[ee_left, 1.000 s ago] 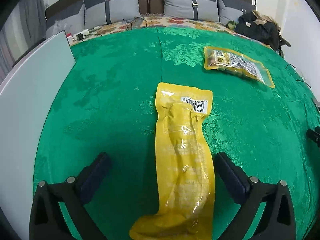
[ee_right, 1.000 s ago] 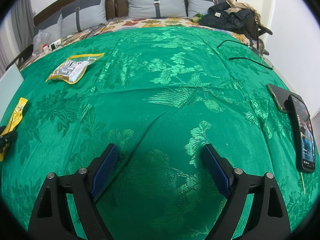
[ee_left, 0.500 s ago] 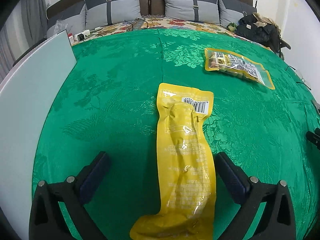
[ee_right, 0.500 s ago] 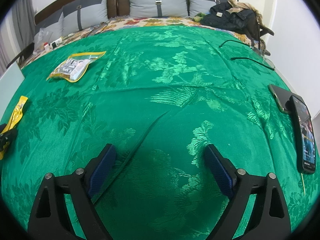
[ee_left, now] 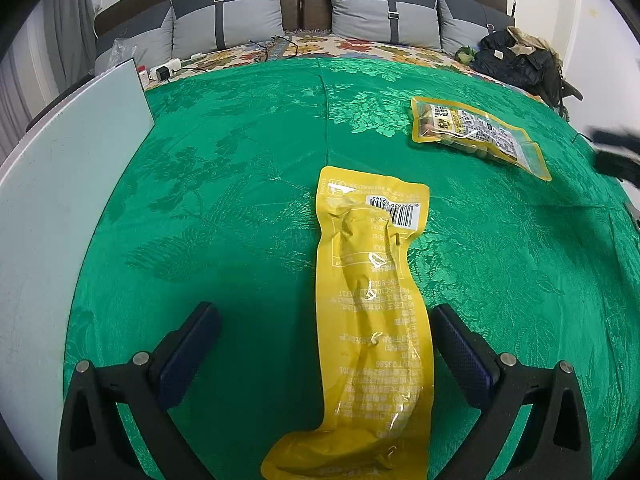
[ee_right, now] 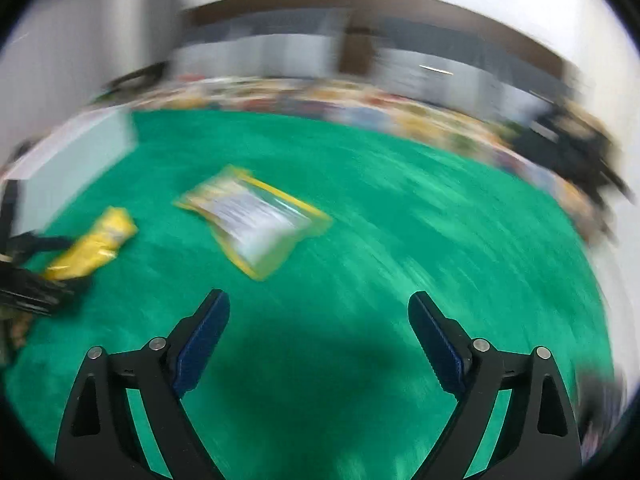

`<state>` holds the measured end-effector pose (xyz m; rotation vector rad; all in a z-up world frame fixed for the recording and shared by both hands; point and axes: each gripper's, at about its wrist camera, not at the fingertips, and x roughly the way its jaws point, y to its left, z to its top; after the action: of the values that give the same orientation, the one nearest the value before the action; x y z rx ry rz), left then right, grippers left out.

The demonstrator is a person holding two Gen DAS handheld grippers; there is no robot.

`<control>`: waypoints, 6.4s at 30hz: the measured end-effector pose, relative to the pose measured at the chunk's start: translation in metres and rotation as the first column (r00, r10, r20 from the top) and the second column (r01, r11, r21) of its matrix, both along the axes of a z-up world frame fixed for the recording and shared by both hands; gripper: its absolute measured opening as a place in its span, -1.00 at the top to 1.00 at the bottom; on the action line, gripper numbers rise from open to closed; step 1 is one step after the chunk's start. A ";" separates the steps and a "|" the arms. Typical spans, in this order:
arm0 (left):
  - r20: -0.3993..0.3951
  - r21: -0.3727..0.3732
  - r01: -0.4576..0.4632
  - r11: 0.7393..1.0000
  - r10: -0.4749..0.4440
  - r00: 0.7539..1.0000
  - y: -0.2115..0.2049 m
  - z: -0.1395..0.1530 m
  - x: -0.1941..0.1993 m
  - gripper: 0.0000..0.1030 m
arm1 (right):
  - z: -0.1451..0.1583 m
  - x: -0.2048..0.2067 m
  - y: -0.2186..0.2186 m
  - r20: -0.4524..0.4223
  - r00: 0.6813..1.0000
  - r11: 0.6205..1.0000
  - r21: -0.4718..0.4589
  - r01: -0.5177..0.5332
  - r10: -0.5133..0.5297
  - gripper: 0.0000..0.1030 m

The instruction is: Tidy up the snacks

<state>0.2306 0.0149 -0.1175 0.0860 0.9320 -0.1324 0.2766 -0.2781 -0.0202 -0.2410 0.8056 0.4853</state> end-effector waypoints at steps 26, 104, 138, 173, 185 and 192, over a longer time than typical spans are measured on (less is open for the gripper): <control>0.001 0.001 0.000 1.000 0.000 1.000 -0.001 -0.001 -0.001 -1.00 | -0.037 0.054 0.055 -0.394 0.915 0.990 0.075 0.122 -0.083 -0.13; 0.003 0.002 0.000 1.000 0.000 1.000 -0.003 -0.004 -0.002 -1.00 | -0.068 -0.114 0.037 -0.087 0.924 0.926 0.019 0.376 -0.373 -0.70; 0.004 0.002 0.001 1.000 -0.001 1.000 -0.004 -0.005 -0.002 -1.00 | -0.068 -0.114 0.037 -0.087 0.924 0.926 0.019 0.376 -0.373 -0.71; -0.139 -0.040 0.086 0.995 -0.091 0.986 -0.002 0.022 -0.015 0.21 | -0.043 -0.085 0.021 -0.376 0.856 0.924 -0.002 0.383 -0.355 -0.11; -0.079 -0.409 -0.056 0.911 0.026 0.997 0.093 0.117 -0.108 0.20 | 0.034 -0.118 0.081 -0.407 0.890 0.890 0.301 0.342 -0.205 -0.12; 0.031 -0.307 -0.263 0.915 0.286 0.958 0.245 0.187 -0.135 0.17 | 0.125 -0.106 0.246 -0.305 0.947 0.876 0.477 0.064 0.097 -0.13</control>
<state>0.0960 0.2596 0.0697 -0.3202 0.8299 -0.0076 0.1709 -0.0318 0.1053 0.3067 0.9706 0.7385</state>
